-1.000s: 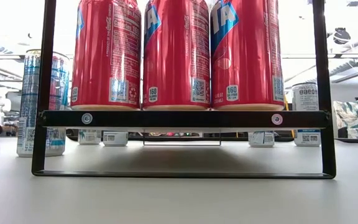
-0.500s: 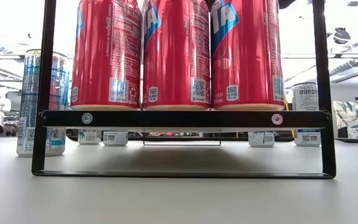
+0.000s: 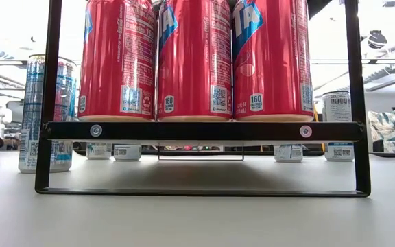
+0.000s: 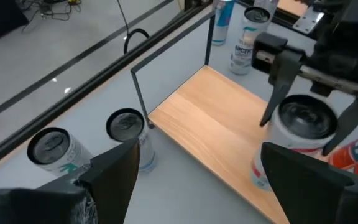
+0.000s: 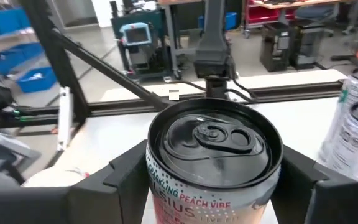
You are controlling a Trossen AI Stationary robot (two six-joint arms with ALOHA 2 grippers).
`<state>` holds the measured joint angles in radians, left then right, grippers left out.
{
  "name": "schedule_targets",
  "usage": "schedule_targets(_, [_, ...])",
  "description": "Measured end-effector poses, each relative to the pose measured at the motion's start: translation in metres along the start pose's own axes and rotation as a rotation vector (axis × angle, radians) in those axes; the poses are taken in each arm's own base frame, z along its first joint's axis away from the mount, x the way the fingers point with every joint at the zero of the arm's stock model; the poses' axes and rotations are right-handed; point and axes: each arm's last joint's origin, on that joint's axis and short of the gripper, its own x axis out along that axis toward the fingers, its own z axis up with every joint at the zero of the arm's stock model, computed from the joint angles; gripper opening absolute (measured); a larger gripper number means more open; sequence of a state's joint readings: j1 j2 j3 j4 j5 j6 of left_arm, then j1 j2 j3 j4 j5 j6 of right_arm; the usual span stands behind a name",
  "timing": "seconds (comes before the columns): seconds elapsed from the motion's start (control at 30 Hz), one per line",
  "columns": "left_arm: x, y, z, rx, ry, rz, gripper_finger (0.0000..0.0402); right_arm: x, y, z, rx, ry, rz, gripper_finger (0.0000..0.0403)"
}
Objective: Sort soda cans
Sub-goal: Put the bottom left white pink soda can on the shelf
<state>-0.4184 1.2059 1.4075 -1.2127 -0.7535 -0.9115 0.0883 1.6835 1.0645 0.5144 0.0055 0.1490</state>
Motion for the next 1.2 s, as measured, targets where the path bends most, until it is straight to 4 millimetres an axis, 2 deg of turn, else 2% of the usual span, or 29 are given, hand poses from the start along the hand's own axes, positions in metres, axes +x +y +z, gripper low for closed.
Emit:
schedule_targets(0.33, [0.005,-0.001,-0.006,-0.03,0.007,0.013,0.0333,0.0,0.01,-0.001,-0.03,-0.02,-0.064,0.023])
schedule_targets(0.6, [0.005,-0.002,-0.005,-0.041,-0.004,0.006,0.0333,-0.001,0.028,-0.005,-0.026,-0.007,-0.067,0.023])
schedule_targets(1.0, [0.005,-0.002,-0.004,-0.052,-0.03,0.02,0.0333,0.013,0.024,-0.024,-0.033,0.004,-0.093,0.023])
schedule_targets(1.2, [0.005,-0.003,-0.003,-0.056,-0.032,0.017,0.0333,0.02,0.026,-0.023,-0.036,0.015,-0.094,0.023])
